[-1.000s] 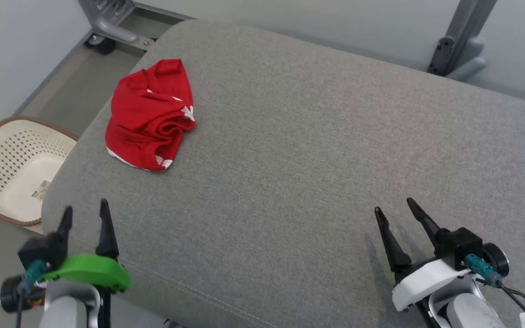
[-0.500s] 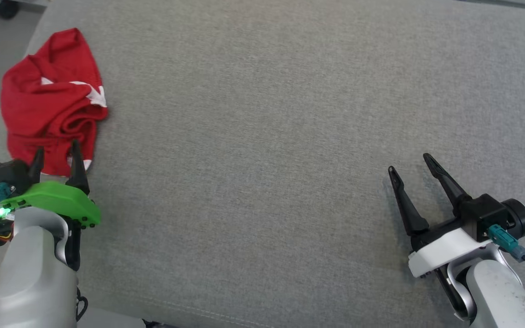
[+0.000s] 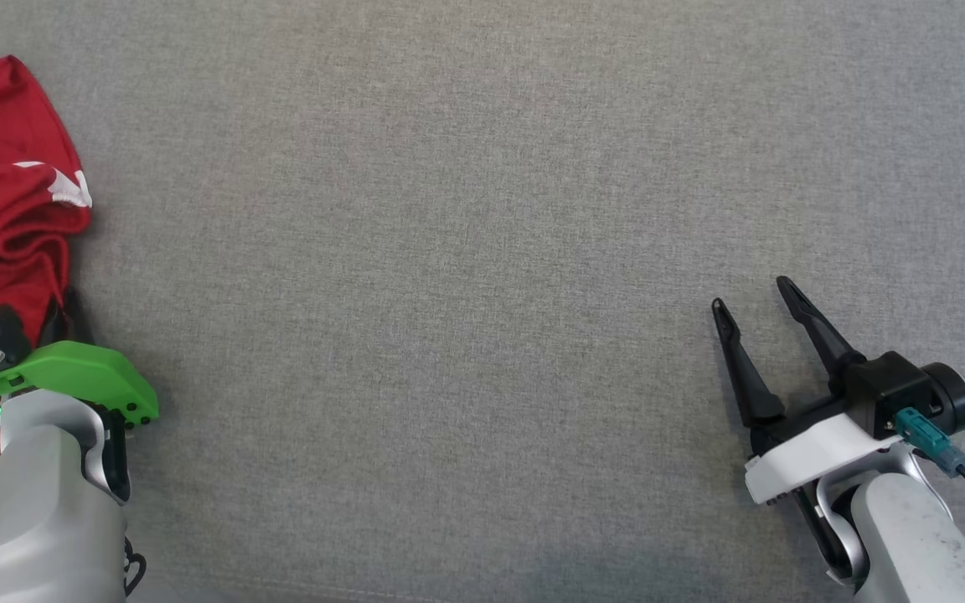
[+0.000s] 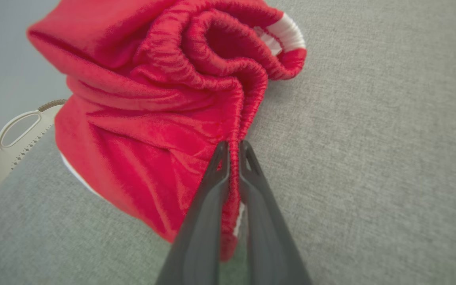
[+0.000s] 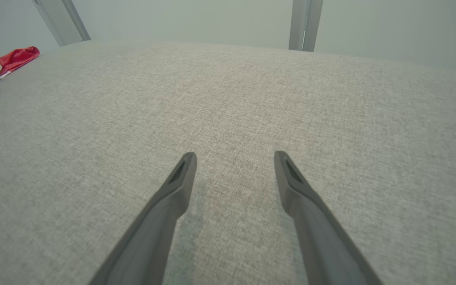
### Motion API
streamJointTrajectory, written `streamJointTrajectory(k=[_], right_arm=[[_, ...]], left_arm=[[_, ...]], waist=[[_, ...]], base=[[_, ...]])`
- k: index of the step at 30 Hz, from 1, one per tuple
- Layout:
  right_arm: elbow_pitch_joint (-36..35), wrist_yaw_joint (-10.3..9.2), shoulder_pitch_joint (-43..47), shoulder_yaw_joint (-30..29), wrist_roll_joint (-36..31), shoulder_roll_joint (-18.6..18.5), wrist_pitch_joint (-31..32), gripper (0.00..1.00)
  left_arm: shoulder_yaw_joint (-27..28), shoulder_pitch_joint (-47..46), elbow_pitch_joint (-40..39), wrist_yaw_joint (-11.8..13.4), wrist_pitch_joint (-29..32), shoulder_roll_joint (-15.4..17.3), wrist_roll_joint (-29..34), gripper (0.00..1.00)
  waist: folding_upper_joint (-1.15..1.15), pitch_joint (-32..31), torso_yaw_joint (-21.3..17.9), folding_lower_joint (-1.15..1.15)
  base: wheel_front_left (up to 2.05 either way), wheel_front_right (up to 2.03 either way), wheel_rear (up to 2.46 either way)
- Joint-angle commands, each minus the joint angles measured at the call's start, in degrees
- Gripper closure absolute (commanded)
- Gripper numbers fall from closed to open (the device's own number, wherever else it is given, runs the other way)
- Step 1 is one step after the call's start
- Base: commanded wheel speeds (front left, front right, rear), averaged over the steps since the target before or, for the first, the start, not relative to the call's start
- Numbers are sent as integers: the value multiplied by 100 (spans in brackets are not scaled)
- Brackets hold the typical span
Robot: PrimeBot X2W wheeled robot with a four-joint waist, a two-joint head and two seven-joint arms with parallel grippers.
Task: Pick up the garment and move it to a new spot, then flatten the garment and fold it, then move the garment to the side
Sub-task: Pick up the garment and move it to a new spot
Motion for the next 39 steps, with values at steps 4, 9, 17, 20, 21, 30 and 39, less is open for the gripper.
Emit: streamJointTrajectory(k=[4, 9, 17, 20, 21, 30, 39], right_arm=[[84, -9, -58, 20, 63, 166, -17, 0], [214, -9, 63, 28, 146, 417, -17, 0], [420, -9, 312, -67, 243, 720, -17, 0], [470, -9, 380, -125, 278, 777, -17, 0], [486, -9, 421, -147, 285, 797, -17, 0], [506, -9, 558, -285, 257, 901, -17, 0], [489, -8, 391, -399, 223, 912, -17, 0]], left_arm=[[38, 104, -234, -144, 4, 133, 102, 100], [-61, 161, -1165, -398, 4, 120, 267, 100], [-1462, -154, -2359, -516, 4, -385, 268, 100], [-2303, -292, -2696, -506, 6, -590, -245, 100], [-2554, -325, -2833, -506, 8, -675, -506, 100], [-3947, -72, -4626, -121, 8, -831, -3074, 100], [-3646, 779, -3453, 29, 7, -821, -2893, 100]], waist=[[37, -318, -27, 0], [37, -771, -78, 0], [37, -1449, -402, 0], [37, -1611, -610, 0], [37, -1659, -684, 0], [37, -1713, -1328, 0], [37, -1368, -1524, 0]], base=[[0, 0, 0], [0, 0, 0], [0, 0, 0], [0, 0, 0], [0, 0, 0], [0, 0, 0], [0, 0, 0]])
